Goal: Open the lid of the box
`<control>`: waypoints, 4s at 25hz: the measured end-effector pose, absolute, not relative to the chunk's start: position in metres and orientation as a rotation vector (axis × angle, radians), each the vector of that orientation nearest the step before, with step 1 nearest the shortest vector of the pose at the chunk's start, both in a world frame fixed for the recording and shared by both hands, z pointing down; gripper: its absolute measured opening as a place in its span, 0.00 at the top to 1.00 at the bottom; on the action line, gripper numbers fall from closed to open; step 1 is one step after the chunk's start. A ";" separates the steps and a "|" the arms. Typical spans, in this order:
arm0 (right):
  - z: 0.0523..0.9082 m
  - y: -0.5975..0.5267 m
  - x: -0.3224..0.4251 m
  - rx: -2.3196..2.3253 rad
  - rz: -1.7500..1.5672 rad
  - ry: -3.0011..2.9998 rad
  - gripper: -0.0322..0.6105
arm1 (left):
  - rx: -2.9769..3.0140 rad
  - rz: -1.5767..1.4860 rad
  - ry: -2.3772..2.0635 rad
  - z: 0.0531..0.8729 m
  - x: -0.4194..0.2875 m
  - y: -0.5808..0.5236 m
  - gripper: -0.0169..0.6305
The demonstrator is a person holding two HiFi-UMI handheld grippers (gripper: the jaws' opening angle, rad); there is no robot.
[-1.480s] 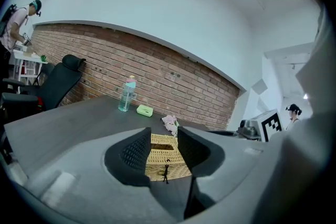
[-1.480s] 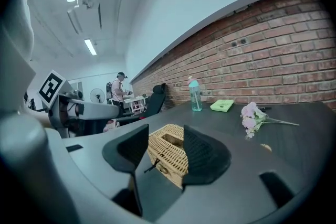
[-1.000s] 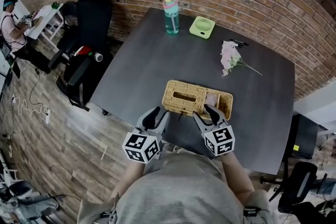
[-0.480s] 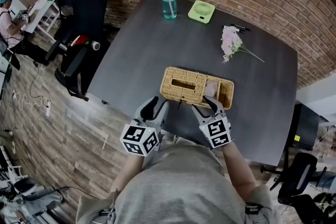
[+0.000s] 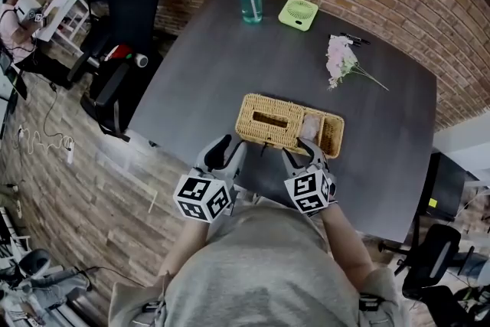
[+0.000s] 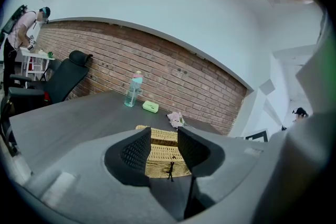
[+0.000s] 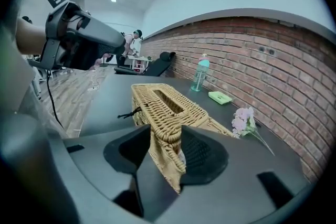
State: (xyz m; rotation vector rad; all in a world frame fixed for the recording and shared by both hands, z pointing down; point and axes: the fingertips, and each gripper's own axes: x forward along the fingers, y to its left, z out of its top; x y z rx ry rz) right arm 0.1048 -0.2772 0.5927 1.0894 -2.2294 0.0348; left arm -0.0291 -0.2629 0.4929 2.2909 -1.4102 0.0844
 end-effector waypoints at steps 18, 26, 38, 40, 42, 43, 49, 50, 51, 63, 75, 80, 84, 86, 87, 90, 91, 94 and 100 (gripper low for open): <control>0.590 -0.279 0.103 1.058 -0.028 -2.196 0.68 | 2.288 0.063 -1.398 0.492 -0.032 -0.255 0.73; 0.576 -0.277 0.104 1.024 -0.066 -2.216 0.71 | 2.292 0.050 -1.392 0.492 -0.030 -0.251 0.73; 0.541 -0.285 0.102 1.010 -0.140 -2.253 0.78 | 2.288 0.034 -1.385 0.491 -0.034 -0.250 0.73; 0.534 -0.288 0.103 1.007 -0.147 -2.262 0.79 | 2.289 0.030 -1.384 0.491 -0.034 -0.250 0.73; 0.529 -0.290 0.104 1.003 -0.148 -2.271 0.79 | 2.289 0.028 -1.384 0.490 -0.034 -0.249 0.73; 0.527 -0.291 0.105 1.000 -0.151 -2.274 0.79 | 2.289 0.027 -1.385 0.490 -0.034 -0.249 0.73; 0.512 -0.302 0.104 0.985 -0.203 -2.276 0.81 | 2.287 0.024 -1.385 0.490 -0.036 -0.251 0.73; 0.510 -0.304 0.104 0.983 -0.207 -2.278 0.81 | 2.286 0.025 -1.384 0.491 -0.036 -0.251 0.73; 0.508 -0.306 0.105 0.981 -0.210 -2.281 0.81 | 2.286 0.025 -1.383 0.491 -0.036 -0.250 0.73; 0.483 -0.338 0.111 0.988 -0.202 -2.322 0.83 | 2.277 0.022 -1.392 0.491 -0.035 -0.251 0.73; 0.474 -0.373 0.116 0.991 -0.190 -2.326 0.84 | 2.265 0.017 -1.402 0.491 -0.039 -0.261 0.74; 0.473 -0.385 0.118 0.984 -0.183 -2.323 0.85 | 2.274 0.022 -1.399 0.489 -0.034 -0.262 0.74; 0.473 -0.394 0.120 1.002 -0.161 -2.331 0.85 | 2.266 0.032 -1.408 0.491 -0.035 -0.262 0.74; 0.474 -0.399 0.121 1.013 -0.151 -2.333 0.85 | 2.264 0.040 -1.413 0.492 -0.035 -0.262 0.74; 0.474 -0.401 0.122 1.017 -0.149 -2.333 0.85 | 2.262 0.043 -1.415 0.493 -0.035 -0.262 0.74; 0.474 -0.408 0.123 1.024 -0.149 -2.328 0.85 | 2.257 0.045 -1.421 0.493 -0.035 -0.263 0.74; 0.475 -0.411 0.123 1.026 -0.152 -2.327 0.85 | 2.256 0.046 -1.423 0.493 -0.035 -0.262 0.74; 0.475 -0.418 0.125 1.039 -0.140 -2.335 0.85 | 2.253 0.051 -1.432 0.493 -0.035 -0.262 0.74; 0.480 -0.431 0.127 1.063 -0.091 -2.345 0.84 | 2.244 0.065 -1.456 0.496 -0.038 -0.262 0.77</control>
